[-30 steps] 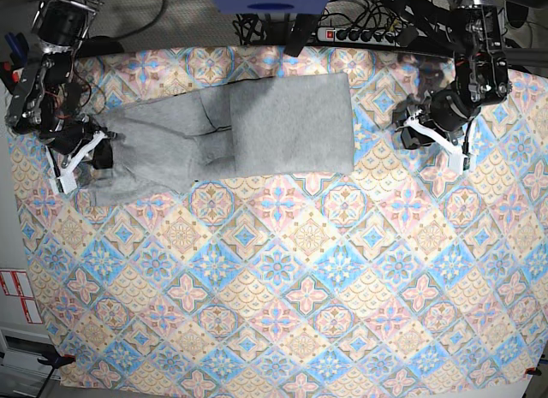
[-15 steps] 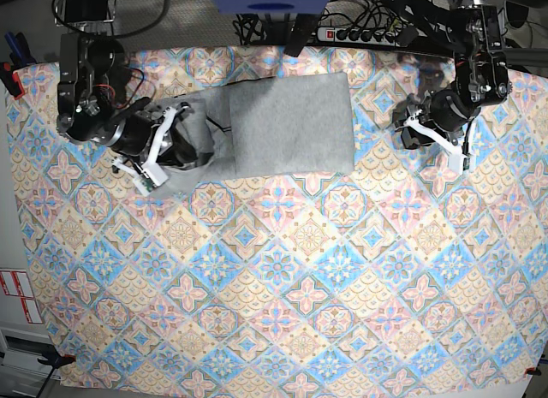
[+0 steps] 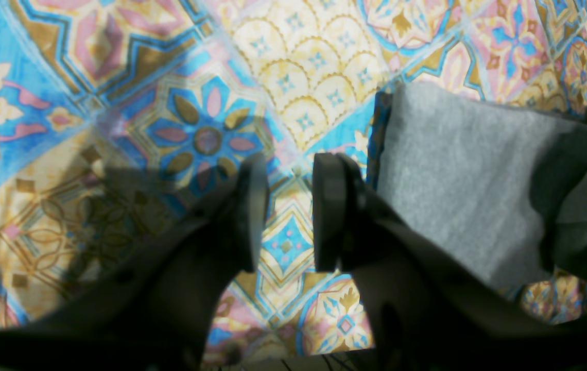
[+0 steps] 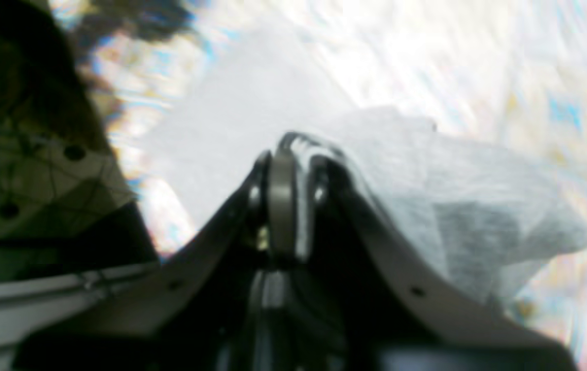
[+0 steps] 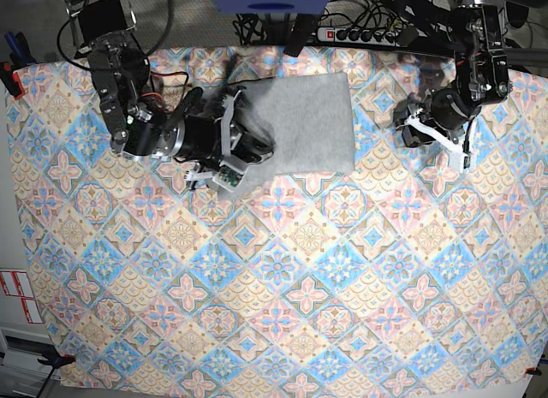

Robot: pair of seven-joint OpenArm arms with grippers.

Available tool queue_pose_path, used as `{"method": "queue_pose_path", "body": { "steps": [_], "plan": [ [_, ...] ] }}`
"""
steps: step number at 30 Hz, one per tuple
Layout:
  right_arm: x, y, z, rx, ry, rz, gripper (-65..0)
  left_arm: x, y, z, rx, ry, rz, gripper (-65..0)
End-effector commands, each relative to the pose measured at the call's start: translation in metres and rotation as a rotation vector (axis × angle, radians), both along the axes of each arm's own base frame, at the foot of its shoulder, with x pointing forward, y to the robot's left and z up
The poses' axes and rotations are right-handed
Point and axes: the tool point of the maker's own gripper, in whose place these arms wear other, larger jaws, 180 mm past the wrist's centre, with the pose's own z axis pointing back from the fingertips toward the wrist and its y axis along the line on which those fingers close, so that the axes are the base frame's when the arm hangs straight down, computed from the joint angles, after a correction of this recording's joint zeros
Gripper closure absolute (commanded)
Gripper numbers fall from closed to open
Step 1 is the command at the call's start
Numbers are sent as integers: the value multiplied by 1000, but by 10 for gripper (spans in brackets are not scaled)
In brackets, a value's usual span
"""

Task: Fold the T-shirt properly
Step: 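Fold the strip end with the right gripper over onto the left-folded half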

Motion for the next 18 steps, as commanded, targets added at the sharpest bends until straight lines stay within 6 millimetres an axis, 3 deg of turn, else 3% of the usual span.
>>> {"method": "queue_pose_path", "body": {
  "steps": [1,7,10,14,18],
  "plan": [
    [6,16,22,74,-52,21,-2,5,4,8,11,-31,-4,-154],
    [-7,55,29,146,-28,74,-1,-4,24,9,31,-24,52,-154],
    [2,64,32,127,-68,85,-2,-8,28,8,37,-18,60,-154],
    [-15,74,-8,22,-4,146,-2,-10,28,7,38,-12,61,-155],
    [-20,82,-27,-72,-17,226,-4,-10,26,6,32,-11,59,-155]
  ]
}}
